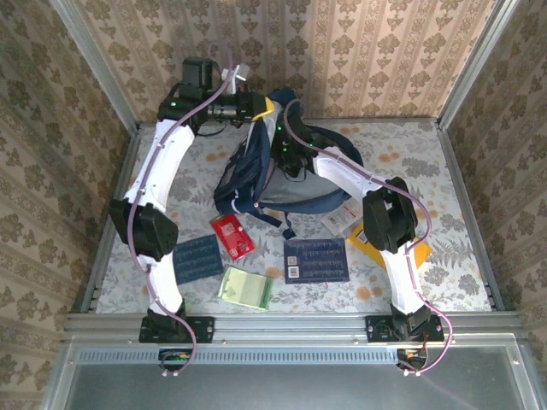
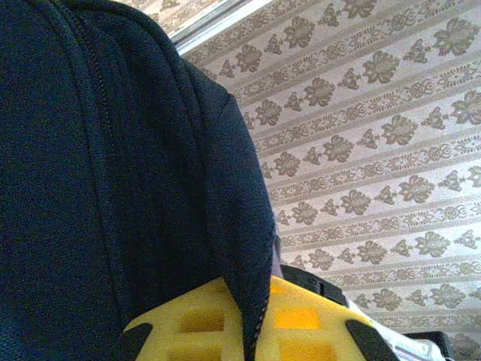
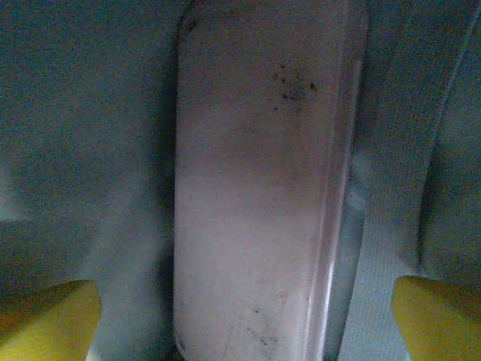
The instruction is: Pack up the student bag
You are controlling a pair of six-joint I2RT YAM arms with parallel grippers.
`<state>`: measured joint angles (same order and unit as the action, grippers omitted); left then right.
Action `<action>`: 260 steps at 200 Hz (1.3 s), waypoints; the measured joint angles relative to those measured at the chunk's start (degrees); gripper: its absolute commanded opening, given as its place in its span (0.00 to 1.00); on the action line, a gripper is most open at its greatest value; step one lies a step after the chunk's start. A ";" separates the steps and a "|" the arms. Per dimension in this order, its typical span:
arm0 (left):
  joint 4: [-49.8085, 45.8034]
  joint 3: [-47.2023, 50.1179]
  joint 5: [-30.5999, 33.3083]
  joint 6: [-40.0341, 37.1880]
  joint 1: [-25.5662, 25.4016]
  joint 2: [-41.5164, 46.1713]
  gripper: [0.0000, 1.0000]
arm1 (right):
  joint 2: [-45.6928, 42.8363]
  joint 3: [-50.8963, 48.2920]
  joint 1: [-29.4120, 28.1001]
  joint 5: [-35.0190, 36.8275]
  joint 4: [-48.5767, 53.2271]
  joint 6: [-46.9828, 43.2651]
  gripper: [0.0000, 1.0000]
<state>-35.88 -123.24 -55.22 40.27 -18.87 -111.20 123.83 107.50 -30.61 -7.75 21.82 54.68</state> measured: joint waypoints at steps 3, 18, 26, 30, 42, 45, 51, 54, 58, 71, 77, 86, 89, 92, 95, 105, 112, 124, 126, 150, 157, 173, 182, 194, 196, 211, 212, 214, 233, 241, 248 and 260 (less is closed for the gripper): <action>0.07 0.07 -0.07 0.00 0.20 0.00 0.00 | -0.11 -0.31 -0.02 -0.02 -0.28 -0.57 1.00; 0.50 0.76 -0.11 -0.02 1.07 0.04 0.00 | -1.55 -1.84 -0.07 0.00 -1.11 -4.07 1.00; 0.76 1.33 -0.09 -0.09 1.40 0.04 0.00 | -2.69 -2.62 -0.11 0.02 -1.11 -6.08 1.00; 0.79 1.62 -0.09 -0.17 1.53 0.04 0.00 | -3.41 -3.06 -0.11 0.02 -1.11 -7.17 1.00; 1.05 2.58 0.00 -0.50 1.77 0.04 0.00 | -5.77 -4.24 -0.17 0.31 -1.20 -10.12 1.00; 1.09 2.84 0.07 -0.59 1.79 0.04 0.00 | -6.64 -4.66 -0.22 0.44 -1.38 -10.97 1.00; 1.16 3.23 0.20 -0.74 1.79 0.04 0.00 | -8.13 -5.35 -0.31 0.70 -1.68 -12.35 1.00; 1.16 3.39 0.31 -0.87 1.79 0.04 0.00 | -9.07 -5.84 -0.39 1.09 -1.97 -13.20 1.00; 1.20 3.65 0.42 -0.92 1.79 0.04 0.00 | -10.10 -6.25 -0.50 1.46 -2.08 -14.16 1.00; 1.64 4.52 0.61 -1.03 1.79 0.02 0.00 | -14.05 -7.85 -1.09 2.91 -2.43 -17.68 1.00; 2.08 4.85 0.59 -1.03 1.81 0.02 0.00 | -15.91 -8.63 -1.42 3.78 -2.34 -19.37 1.00; 2.58 5.11 0.50 -1.01 2.01 -0.07 0.00 | -18.32 -10.01 -1.79 4.83 -2.16 -21.68 1.00; 2.71 5.14 0.52 -1.01 2.05 -0.09 0.00 | -19.02 -10.49 -1.88 5.01 -2.23 -22.32 0.99; 2.89 5.18 0.55 -0.98 2.14 -0.17 0.00 | -19.96 -11.06 -1.99 5.29 -2.21 -23.28 0.99; 3.02 5.20 0.55 -0.98 2.21 -0.28 0.00 | -20.65 -11.58 -2.08 5.42 -2.36 -23.89 0.98; 3.48 5.20 0.52 -1.01 2.38 -0.63 0.00 | -23.21 -13.55 -2.49 5.68 -2.38 -26.36 0.94; 3.72 5.22 0.52 -1.01 2.36 -1.07 0.00 | -24.87 -14.95 -2.95 5.64 -2.49 -27.89 0.93; 4.44 5.60 0.57 -1.03 2.19 -1.79 0.00 | -28.26 -18.32 -4.57 5.44 -3.06 -30.93 0.92; 4.59 5.75 0.57 -1.03 2.10 -1.95 0.00 | -28.87 -18.93 -4.96 5.40 -3.04 -31.52 0.92; 7.23 10.10 0.98 -1.05 1.29 -2.25 0.00 | -33.92 -24.81 -10.84 2.91 -2.34 -37.77 0.88; 8.17 11.67 1.03 -1.01 1.11 -2.25 0.00 | -34.67 -26.12 -12.68 1.86 -1.79 -39.54 0.88; 10.01 15.39 1.90 -0.83 1.05 -2.25 0.00 | -34.95 -28.50 -16.68 -0.83 0.87 -42.82 0.88; 10.69 17.33 2.43 -0.76 1.11 -2.25 0.00 | -34.58 -29.79 -18.40 -2.54 2.73 -43.98 0.87; 11.72 19.89 2.86 -0.44 1.14 -2.23 0.00 | -34.01 -31.89 -19.47 -5.29 4.98 -44.06 0.87; 11.89 20.28 2.97 -0.42 1.14 -2.23 0.00 | -33.92 -32.28 -19.54 -5.79 5.31 -44.04 0.87; 12.85 22.43 3.69 -0.37 1.14 -2.21 0.00 | -33.66 -36.17 -19.43 -9.66 6.62 -42.47 0.82; 12.90 22.49 3.72 -0.35 1.14 -2.21 0.00 | -33.66 -36.39 -19.41 -9.86 6.71 -42.40 0.81; 13.03 22.75 3.85 -0.37 1.16 -2.21 0.00 | -33.66 -37.07 -19.41 -10.45 6.69 -42.03 0.81; 13.92 24.24 4.48 -0.37 1.27 -2.16 0.00 | -33.77 -43.34 -19.39 -15.13 5.42 -37.42 0.79; 14.21 24.52 4.68 -0.35 1.27 -2.12 0.00 | -33.77 -46.05 -19.52 -16.98 4.87 -35.30 0.79; 14.51 24.61 4.74 -0.37 1.27 -2.08 0.00 | -33.75 -47.54 -19.82 -17.97 4.94 -34.18 0.78; 15.23 24.85 4.94 -0.31 1.27 -1.99 0.00 | -33.33 -48.26 -20.94 -18.78 5.95 -32.74 0.76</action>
<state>-20.64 -98.39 -50.28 39.97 -17.61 -113.19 90.50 59.24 -51.55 -26.52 27.77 21.93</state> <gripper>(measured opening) 0.074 0.784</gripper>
